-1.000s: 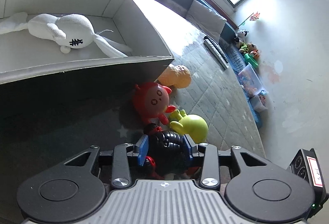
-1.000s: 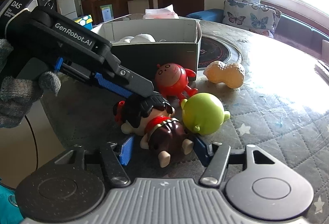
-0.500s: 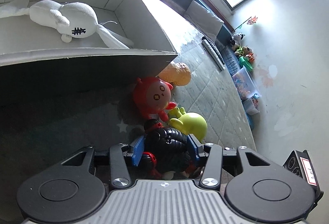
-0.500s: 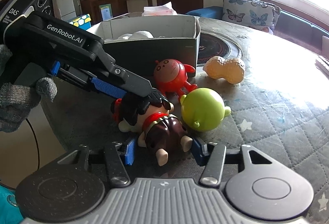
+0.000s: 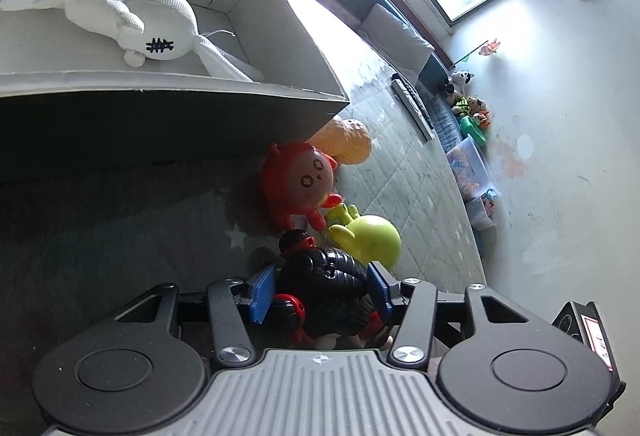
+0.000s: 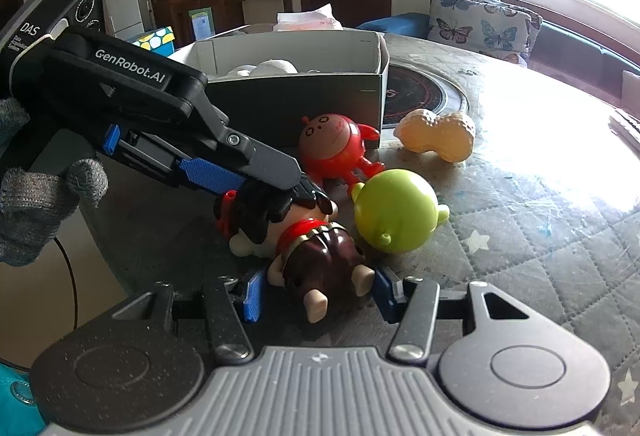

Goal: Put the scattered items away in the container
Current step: 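Close the left tool on the black-haired doll and lift it, then carry the doll into the box and open the left tool to release it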

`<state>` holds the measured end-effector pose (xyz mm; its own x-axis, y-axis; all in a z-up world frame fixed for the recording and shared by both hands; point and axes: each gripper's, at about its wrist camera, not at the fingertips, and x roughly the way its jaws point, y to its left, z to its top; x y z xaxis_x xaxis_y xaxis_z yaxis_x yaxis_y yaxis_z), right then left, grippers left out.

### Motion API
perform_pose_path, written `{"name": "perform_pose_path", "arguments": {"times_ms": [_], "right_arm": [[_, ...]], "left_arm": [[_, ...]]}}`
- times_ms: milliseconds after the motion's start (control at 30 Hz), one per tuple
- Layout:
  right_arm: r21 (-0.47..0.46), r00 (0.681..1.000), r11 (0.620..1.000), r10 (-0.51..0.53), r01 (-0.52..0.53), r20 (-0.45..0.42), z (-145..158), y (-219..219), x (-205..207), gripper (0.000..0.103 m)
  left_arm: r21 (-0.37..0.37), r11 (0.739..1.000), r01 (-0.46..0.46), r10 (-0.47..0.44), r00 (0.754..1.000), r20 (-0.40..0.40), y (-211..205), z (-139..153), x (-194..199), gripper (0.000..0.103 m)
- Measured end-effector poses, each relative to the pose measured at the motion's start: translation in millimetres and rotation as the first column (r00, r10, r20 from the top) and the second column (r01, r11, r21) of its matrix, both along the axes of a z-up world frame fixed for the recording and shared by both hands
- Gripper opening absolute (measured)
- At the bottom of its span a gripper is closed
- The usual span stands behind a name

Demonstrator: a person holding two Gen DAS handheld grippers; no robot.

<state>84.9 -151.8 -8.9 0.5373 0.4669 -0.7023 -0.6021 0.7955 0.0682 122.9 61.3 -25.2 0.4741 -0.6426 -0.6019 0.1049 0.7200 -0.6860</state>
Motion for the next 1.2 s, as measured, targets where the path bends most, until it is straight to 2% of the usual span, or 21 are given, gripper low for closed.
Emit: {"name": "perform_pose_path", "arguments": {"times_ms": [133,467,867,1033,1200], "right_arm": [[0.007,1.0,1.0,0.003,-0.003,0.011,5,1,-6,0.053],[0.031,0.991,0.999,0.021,-0.025,0.132,45,6,-7,0.053],[0.036,0.969,0.997,0.065,-0.076,0.24,81,43,48,0.053],[0.034,0.967,0.996,0.073,-0.084,0.244,84,68,84,0.053],[0.012,0.98,0.997,0.078,-0.081,0.182,65,85,120,0.053]], "left_arm": [[0.018,1.0,-0.004,0.004,1.0,0.027,-1,10,-8,0.052],[0.027,0.999,-0.035,0.03,0.985,0.168,5,56,-16,0.052],[-0.005,0.992,-0.126,0.123,0.958,0.257,44,92,29,0.051],[0.0,0.987,-0.162,0.156,0.949,0.272,62,92,63,0.05],[0.008,0.983,-0.185,0.179,0.962,0.206,75,66,101,0.05]]}}
